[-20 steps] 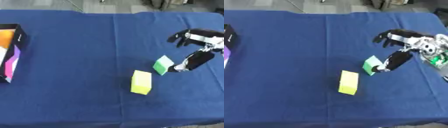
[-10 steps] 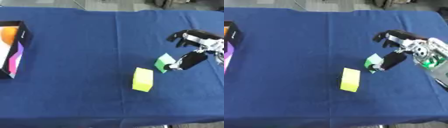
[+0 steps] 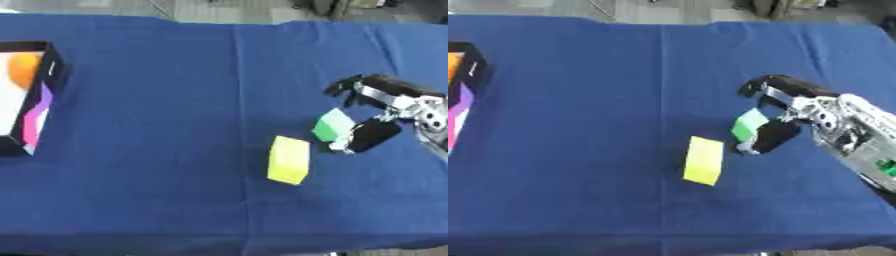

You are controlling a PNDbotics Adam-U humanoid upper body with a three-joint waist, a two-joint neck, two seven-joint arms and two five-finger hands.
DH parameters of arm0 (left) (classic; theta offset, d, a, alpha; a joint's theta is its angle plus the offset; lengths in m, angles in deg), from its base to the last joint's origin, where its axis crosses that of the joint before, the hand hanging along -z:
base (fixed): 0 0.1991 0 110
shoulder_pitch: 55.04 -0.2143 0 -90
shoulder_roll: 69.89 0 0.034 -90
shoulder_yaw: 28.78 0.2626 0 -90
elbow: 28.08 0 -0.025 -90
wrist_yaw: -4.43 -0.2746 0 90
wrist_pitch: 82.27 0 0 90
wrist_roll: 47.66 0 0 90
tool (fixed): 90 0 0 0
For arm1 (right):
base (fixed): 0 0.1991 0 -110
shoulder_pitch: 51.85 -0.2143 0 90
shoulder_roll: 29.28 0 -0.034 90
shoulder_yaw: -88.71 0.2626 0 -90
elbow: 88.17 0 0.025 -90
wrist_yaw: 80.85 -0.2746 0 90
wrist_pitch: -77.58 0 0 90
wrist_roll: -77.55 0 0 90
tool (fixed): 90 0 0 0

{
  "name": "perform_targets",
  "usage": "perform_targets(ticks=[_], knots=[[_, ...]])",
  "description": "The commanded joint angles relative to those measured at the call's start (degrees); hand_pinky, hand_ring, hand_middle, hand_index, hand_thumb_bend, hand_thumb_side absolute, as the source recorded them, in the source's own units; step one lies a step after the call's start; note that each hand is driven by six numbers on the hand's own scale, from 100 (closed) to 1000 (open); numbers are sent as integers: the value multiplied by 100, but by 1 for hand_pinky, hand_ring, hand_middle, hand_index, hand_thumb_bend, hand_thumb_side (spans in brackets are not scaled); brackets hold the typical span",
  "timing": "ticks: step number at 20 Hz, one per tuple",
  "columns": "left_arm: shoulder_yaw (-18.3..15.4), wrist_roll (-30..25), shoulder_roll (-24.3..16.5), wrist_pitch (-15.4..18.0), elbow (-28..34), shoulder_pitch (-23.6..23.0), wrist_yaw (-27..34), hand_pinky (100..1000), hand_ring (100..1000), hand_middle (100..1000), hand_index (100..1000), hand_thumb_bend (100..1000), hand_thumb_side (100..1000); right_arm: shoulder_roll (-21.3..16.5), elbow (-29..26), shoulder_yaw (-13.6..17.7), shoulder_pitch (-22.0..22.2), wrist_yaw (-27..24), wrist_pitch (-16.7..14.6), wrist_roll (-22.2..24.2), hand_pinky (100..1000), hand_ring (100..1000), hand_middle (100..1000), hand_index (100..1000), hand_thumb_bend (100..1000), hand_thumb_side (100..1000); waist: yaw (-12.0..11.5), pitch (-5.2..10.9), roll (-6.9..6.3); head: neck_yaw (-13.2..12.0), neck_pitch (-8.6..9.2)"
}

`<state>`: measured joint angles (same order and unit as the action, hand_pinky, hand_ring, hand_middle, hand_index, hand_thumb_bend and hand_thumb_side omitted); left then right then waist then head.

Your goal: Pick up the objects with one hand, pass them to the other hand, and then place them into the box on the other side of the table.

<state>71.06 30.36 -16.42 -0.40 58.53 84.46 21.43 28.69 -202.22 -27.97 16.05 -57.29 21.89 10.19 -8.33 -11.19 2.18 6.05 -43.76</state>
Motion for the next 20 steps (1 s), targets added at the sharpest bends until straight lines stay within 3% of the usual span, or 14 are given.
perform_targets(ticks=[1,7,20], knots=[[-3,-32,-168,34,-24,121,-129,954,1000,640,851,100,639,-36,-54,-81,-4,73,-21,-39,808,771,832,892,562,272,-24,164,-36,-77,-36],[85,-90,-127,70,-99,169,-332,957,1000,641,851,100,633,47,-54,-222,72,-5,83,-51,800,766,830,893,555,283,-83,231,-49,32,-36],[201,-205,-63,119,-357,179,-663,951,1000,646,850,100,621,-115,-54,-129,72,-298,123,220,792,767,834,891,563,279,-89,413,-66,294,-36]])
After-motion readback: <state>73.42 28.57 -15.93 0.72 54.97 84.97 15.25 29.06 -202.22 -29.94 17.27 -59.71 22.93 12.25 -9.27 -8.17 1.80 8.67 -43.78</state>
